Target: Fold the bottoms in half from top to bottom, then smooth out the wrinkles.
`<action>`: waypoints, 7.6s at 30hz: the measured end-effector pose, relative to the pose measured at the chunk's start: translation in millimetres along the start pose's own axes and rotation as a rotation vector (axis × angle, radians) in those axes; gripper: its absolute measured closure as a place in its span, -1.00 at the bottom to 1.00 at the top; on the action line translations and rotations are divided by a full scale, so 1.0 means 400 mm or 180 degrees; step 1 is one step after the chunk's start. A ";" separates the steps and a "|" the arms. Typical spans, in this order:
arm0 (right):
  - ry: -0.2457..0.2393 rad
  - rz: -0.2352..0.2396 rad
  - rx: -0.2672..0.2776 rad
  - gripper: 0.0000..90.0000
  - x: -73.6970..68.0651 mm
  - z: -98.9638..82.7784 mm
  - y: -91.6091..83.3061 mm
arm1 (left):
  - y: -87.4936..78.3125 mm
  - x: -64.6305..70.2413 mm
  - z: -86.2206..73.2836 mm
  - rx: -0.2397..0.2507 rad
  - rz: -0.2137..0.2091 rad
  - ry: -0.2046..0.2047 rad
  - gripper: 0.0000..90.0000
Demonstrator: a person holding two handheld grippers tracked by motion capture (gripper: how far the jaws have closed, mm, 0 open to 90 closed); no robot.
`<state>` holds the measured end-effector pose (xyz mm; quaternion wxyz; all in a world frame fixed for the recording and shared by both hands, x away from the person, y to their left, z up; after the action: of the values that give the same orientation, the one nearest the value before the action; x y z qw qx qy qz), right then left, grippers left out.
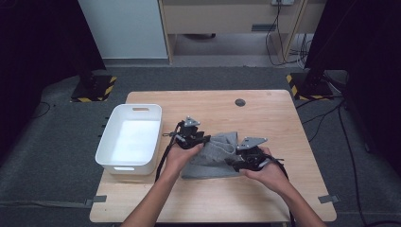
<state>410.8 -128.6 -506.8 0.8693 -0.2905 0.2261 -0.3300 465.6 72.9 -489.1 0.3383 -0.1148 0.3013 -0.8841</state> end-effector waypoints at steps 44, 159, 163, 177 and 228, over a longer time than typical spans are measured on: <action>-0.0064 0.0078 -0.0201 0.85 -0.028 0.129 0.035 | -0.125 0.092 -0.075 0.0283 -0.0112 0.0207 0.27; 0.0055 -0.0809 -0.0327 0.79 0.112 0.047 0.066 | 0.081 -0.020 -0.138 -0.0371 0.0328 0.0242 0.07; 0.0129 -0.0886 -0.0298 0.79 0.149 0.060 0.064 | 0.110 -0.032 -0.117 -0.0358 0.0315 0.0212 0.08; 0.0272 -0.0988 -0.0075 0.16 0.160 0.093 0.019 | 0.096 -0.048 -0.059 -0.0323 0.0390 0.0259 0.06; 0.0324 -0.0693 -0.0187 0.04 0.128 0.031 0.004 | 0.137 -0.121 -0.081 -0.0485 0.0215 -0.0244 0.57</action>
<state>453.4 -159.4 -509.1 0.8068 -0.3215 0.2467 -0.4300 517.6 87.7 -548.2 0.3695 -0.1636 0.3582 -0.8417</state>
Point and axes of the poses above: each handheld gripper's, and its own axes: y roughly forward along the jaws, z roughly out of its top, x roughly to its right, the point moved 4 cm from there along y, roughly forward along the jaws, and after that the axes turned 13 degrees about y, right-handed, at the moved point
